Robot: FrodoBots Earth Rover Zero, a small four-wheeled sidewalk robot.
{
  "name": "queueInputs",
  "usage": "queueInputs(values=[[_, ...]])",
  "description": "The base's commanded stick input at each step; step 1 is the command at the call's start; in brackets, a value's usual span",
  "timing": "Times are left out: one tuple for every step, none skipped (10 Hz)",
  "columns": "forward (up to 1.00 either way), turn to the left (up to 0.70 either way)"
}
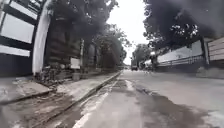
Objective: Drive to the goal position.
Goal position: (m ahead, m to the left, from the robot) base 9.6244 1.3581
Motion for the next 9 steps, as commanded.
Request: queueInputs(values=[[0.70,-0.35],[0.70,-0.35],[0.70,-0.35],[0.70,-0.35],[0.70,-0.35],[0.70,0.00],[0.70,0.00],[0.70,0.00],[0.70,0.00]])
